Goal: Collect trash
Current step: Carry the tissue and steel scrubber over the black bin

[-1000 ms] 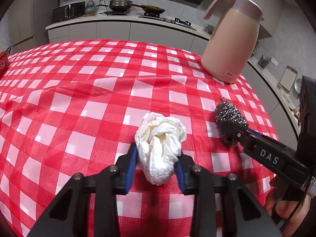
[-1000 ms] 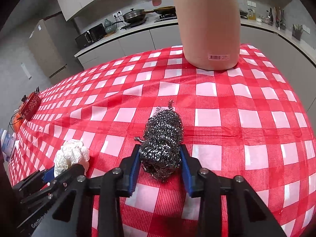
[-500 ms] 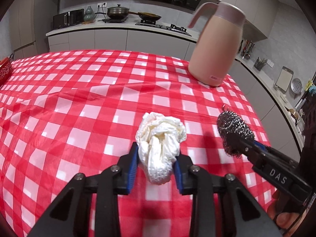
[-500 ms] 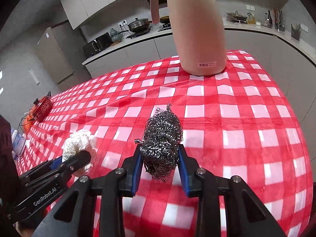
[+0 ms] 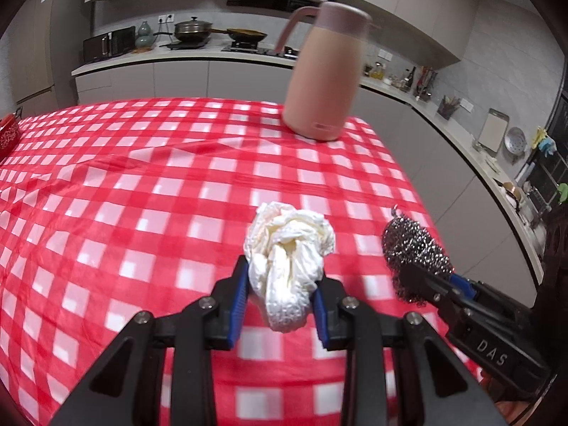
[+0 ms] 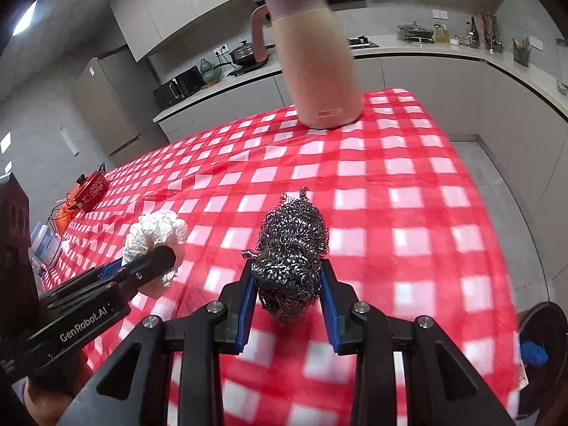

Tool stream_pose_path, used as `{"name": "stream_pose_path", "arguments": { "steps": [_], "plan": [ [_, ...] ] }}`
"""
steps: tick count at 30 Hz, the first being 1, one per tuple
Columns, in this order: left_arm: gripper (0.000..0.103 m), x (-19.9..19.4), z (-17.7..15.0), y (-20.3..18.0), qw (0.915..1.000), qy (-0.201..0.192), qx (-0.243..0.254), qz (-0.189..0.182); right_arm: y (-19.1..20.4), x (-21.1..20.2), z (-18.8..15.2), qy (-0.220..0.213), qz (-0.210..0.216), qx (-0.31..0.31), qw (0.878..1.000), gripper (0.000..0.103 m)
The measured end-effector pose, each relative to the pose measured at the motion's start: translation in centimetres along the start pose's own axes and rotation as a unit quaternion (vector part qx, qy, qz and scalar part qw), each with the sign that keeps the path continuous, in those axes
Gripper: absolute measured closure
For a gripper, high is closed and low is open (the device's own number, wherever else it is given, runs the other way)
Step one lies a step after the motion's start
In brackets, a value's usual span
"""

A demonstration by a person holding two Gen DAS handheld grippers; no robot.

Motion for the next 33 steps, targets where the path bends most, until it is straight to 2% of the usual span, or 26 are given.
{"name": "stream_pose_path", "arguments": {
  "steps": [11, 19, 25, 33],
  "plan": [
    [0.069, -2.8, -1.1, -6.8, 0.9989, -0.007, 0.024, -0.039, -5.2, -8.1, -1.4, -0.026, -0.024, 0.024, 0.999, 0.067],
    [0.069, -4.0, -2.0, -12.1, 0.9954, -0.006, 0.049, -0.082, -9.0, -13.3, -1.9, -0.049, -0.051, 0.04, 0.997, 0.067],
    [0.069, -4.1, -2.7, -17.0, 0.9891, 0.001, 0.077, -0.125, -12.4, -17.1, -2.2, -0.072, -0.081, 0.064, 0.992, 0.067],
    [0.069, -3.8, -4.7, -24.0, 0.9744, 0.024, 0.119, -0.19, -18.3, -21.8, -3.8, -0.09, -0.138, 0.11, 0.98, 0.067]
  ]
}}
Point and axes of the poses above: each gripper's, at about its wrist camera, not at the fingertips, and x roughly the way its jaws point, y to its left, z to its top, the point moved 6 cm from there along x, roughly the way its jaws point, and after that the axes turned 11 degrees about -y, right-handed, at the moved point
